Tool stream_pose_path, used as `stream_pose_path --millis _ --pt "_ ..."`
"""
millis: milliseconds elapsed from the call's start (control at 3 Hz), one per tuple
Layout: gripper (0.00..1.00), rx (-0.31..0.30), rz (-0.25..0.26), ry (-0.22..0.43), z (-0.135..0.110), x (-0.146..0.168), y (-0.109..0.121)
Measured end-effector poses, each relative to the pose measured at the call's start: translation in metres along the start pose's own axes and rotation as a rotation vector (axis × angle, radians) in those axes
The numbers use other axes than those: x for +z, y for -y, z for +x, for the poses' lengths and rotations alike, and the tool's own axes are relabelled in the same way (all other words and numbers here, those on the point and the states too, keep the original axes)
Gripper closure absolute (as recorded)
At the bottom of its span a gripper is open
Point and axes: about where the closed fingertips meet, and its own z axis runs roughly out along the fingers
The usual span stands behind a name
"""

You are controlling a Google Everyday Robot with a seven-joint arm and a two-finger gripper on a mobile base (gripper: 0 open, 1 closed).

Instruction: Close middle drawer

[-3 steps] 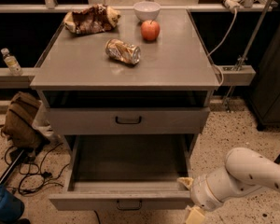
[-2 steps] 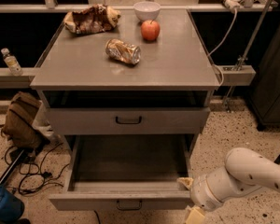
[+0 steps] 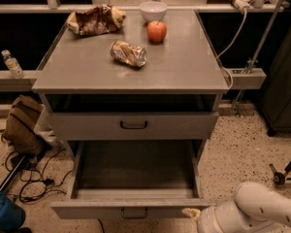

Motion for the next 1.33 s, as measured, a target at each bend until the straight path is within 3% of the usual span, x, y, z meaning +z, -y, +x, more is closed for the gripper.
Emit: stream_pose_path --millis 333,667,1333 --pt "0.0 0.022 -0.037 0.017 0.019 0.028 -0.01" --pt "0.0 0.007 -0.069 0.004 0.028 0.051 0.011" --pt "0.0 -0.088 0.054 0.001 0.007 0.05 0.089"
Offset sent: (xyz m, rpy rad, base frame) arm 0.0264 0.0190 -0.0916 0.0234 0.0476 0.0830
